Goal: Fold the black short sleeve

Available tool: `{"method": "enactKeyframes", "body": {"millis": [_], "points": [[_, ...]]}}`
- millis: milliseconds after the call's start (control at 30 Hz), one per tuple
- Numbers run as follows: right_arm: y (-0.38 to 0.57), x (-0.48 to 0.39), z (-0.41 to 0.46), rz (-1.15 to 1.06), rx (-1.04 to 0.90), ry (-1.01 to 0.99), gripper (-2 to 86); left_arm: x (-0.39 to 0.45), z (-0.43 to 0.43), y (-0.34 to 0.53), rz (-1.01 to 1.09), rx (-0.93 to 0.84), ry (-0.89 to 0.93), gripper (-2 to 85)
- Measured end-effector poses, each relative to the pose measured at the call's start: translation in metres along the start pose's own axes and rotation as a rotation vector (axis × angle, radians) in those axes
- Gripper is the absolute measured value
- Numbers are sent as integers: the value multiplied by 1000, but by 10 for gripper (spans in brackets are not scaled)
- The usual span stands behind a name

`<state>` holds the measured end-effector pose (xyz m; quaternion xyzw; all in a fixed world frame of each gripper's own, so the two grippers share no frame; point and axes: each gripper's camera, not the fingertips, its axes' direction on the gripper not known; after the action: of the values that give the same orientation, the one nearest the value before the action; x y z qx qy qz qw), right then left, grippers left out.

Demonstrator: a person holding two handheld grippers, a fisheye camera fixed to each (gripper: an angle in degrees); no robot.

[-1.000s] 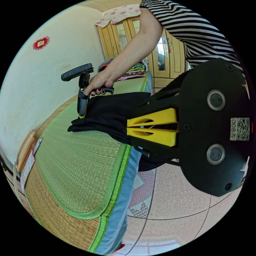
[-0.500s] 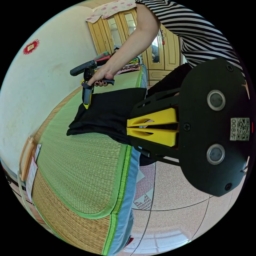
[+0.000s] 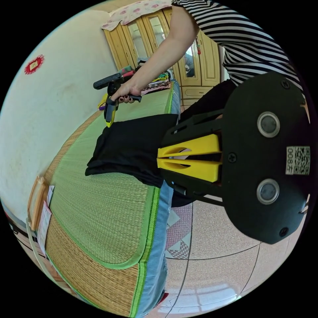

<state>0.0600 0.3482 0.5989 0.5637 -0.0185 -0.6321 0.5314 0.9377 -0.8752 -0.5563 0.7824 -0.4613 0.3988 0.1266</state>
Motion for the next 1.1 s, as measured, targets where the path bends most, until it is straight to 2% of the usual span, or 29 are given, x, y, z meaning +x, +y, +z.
{"method": "enactKeyframes", "body": {"millis": [133, 400, 600, 867, 967, 1100], "points": [[-6, 26, 29, 41, -70, 16, 1, 4, 9, -7, -1, -44, -54, 1], [33, 73, 20, 50, 13, -78, 1, 1, 5, -7, -50, -44, 8, 3], [127, 108, 14, 30, 18, -254, 2, 0, -5, 11, -82, -37, 64, 5], [260, 163, 49, 175, -43, -440, 10, 7, -3, 18, -90, 29, 111, 10], [278, 171, 64, 186, -59, -457, 15, 13, -1, 0, -46, 57, 78, 7], [288, 178, 89, 199, -102, -456, 20, 0, 25, -22, -80, -7, -9, 3]]}}
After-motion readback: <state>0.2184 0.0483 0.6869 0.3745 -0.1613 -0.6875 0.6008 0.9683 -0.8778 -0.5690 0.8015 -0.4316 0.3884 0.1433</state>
